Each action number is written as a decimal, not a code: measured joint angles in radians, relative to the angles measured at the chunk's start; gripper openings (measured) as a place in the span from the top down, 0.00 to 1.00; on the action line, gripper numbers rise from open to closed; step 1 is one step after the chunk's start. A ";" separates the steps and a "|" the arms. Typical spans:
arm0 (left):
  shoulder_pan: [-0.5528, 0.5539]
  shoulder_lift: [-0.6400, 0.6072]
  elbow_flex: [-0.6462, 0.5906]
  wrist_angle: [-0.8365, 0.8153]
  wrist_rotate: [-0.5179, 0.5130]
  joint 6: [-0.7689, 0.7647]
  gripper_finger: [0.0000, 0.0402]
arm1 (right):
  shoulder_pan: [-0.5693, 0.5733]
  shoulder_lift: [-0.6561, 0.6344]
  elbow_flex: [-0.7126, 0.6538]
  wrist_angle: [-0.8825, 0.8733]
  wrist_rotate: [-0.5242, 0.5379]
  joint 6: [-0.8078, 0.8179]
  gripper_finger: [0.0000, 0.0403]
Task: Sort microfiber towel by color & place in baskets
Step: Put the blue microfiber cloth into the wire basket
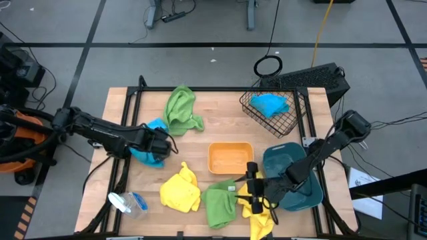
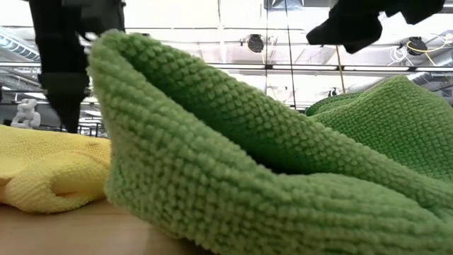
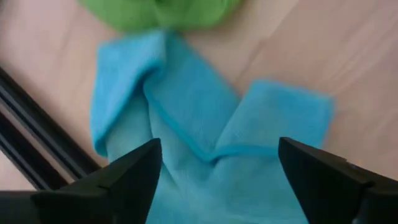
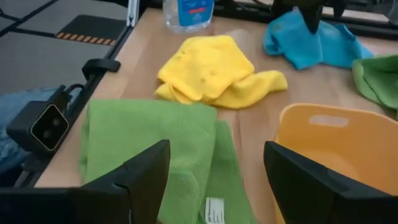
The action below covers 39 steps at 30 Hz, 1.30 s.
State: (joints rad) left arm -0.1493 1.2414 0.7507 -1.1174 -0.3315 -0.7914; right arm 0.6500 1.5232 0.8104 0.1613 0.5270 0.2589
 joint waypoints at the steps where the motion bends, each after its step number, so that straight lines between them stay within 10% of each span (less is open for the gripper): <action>1: 0.008 0.000 -0.019 0.006 0.004 0.000 0.14 | -0.001 0.004 0.000 0.012 0.000 -0.008 0.38; 13: 0.067 0.000 -0.222 0.240 0.091 0.038 0.07 | -0.019 0.011 0.000 0.061 0.031 -0.017 0.38; 21: 0.097 -0.005 -0.281 0.378 0.154 0.044 0.33 | -0.022 0.011 0.000 0.086 0.031 -0.021 0.38; 30: 0.097 0.001 -0.287 0.594 0.150 0.058 0.92 | -0.033 0.011 0.000 0.135 0.031 -0.073 0.38; 39: 0.059 0.002 -0.168 0.640 0.167 0.132 0.90 | -0.077 0.011 0.000 0.143 0.031 -0.073 0.38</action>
State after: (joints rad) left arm -0.0904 1.2438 0.5828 -0.4771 -0.1642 -0.6592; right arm 0.5734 1.5337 0.8108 0.3038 0.5578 0.1859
